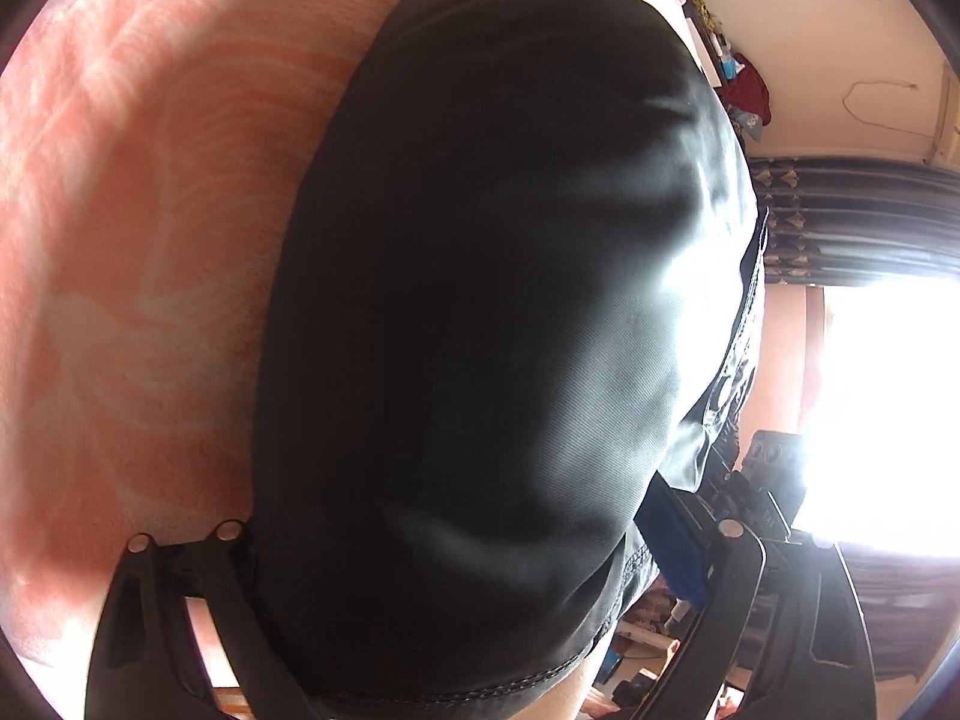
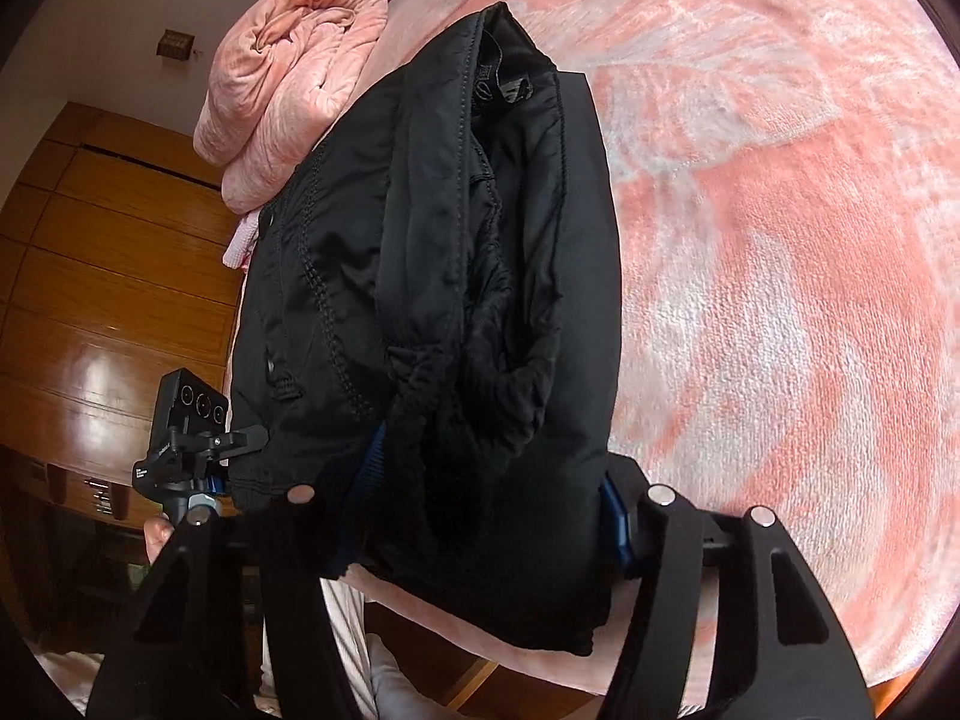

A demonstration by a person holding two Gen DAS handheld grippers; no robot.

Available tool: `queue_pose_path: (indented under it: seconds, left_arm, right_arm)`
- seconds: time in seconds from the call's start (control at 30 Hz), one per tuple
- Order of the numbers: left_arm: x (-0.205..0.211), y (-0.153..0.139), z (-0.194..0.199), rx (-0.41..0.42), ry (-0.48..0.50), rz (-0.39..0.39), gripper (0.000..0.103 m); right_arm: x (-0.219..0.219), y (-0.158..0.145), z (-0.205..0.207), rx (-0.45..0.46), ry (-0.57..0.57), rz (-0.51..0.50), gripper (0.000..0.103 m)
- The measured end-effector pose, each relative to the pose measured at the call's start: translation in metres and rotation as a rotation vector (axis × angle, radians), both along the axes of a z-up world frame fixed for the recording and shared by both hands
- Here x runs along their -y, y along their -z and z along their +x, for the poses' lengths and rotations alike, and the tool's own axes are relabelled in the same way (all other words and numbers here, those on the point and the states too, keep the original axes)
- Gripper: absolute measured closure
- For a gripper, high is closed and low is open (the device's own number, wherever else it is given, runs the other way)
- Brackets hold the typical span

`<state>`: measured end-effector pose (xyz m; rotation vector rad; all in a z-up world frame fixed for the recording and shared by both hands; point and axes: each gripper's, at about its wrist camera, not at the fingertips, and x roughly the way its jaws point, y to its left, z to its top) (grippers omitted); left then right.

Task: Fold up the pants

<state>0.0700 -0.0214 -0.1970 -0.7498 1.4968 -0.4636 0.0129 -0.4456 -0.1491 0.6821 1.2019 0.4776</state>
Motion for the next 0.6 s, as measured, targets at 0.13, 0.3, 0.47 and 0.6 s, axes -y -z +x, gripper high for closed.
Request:
queue_pose_path:
  seconds: [0.13, 0.3, 0.47, 0.6]
  left_arm:
    - [0.0, -0.013, -0.008, 0.045, -0.018, 0.032, 0.034]
    - [-0.01, -0.028, -0.013, 0.099, -0.097, -0.023, 0.052]
    - [-0.017, -0.033, -0.009, 0.18, -0.152, -0.072, 0.054]
    - [-0.021, -0.05, 0.007, 0.259, -0.194, -0.076, 0.055]
  right_arm:
    - [-0.009, -0.031, -0.009, 0.084, -0.016, -0.049, 0.07]
    - [-0.04, -0.086, -0.005, 0.22, -0.079, -0.142, 0.073]
    - [-0.062, -0.132, 0.013, 0.347, -0.123, -0.196, 0.074]
    - [-0.075, -0.145, 0.045, 0.401, -0.127, -0.19, 0.074]
